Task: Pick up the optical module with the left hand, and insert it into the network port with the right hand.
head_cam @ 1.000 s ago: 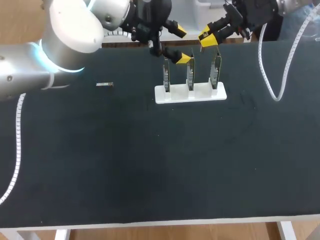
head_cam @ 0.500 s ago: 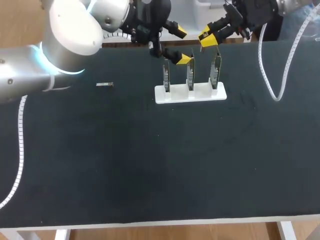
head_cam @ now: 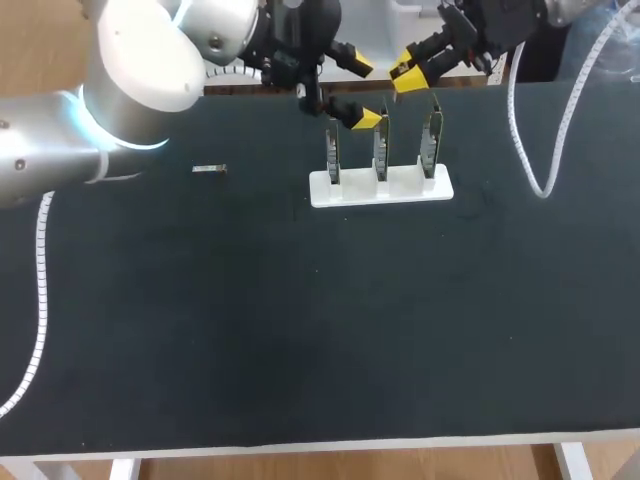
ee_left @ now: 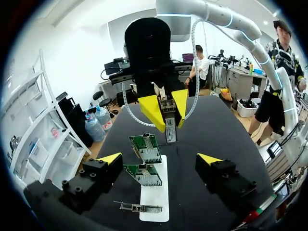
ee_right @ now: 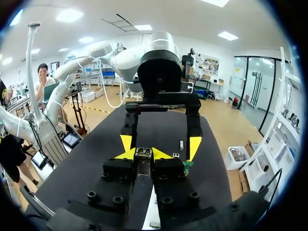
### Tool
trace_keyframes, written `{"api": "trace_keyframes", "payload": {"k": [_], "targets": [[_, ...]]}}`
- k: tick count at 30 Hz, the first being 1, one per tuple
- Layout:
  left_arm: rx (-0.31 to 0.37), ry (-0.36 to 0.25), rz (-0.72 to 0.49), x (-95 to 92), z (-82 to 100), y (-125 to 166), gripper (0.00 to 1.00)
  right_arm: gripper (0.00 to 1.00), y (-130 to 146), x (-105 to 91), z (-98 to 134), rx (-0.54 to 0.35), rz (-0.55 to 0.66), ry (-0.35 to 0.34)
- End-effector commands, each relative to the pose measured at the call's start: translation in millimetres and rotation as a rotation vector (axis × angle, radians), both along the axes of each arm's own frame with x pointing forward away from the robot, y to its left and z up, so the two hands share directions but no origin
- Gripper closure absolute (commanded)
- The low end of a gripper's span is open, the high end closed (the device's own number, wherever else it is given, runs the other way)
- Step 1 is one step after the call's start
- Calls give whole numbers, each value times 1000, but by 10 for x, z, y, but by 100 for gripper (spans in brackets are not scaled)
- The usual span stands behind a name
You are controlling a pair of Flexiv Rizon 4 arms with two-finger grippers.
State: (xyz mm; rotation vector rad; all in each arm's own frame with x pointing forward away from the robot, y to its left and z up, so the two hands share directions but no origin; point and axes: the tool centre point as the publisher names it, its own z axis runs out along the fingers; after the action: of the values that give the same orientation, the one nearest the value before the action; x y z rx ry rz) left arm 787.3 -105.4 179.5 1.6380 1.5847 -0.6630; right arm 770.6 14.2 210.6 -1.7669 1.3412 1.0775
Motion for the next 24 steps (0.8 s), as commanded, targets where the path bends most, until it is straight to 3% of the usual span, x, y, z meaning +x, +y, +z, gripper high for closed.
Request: {"api": "trace_keyframes", "payload": {"k": [1, 11, 24], "targets": [[4, 2, -1, 10, 6, -7, 0, 100, -75, 25, -6, 8, -4, 4], [4, 2, -1, 10, 6, -7, 0, 100, -111, 97, -137, 29, -8, 52], [19, 7, -2, 77, 20, 57, 0, 100, -171, 115, -95, 34, -13, 38]]}}
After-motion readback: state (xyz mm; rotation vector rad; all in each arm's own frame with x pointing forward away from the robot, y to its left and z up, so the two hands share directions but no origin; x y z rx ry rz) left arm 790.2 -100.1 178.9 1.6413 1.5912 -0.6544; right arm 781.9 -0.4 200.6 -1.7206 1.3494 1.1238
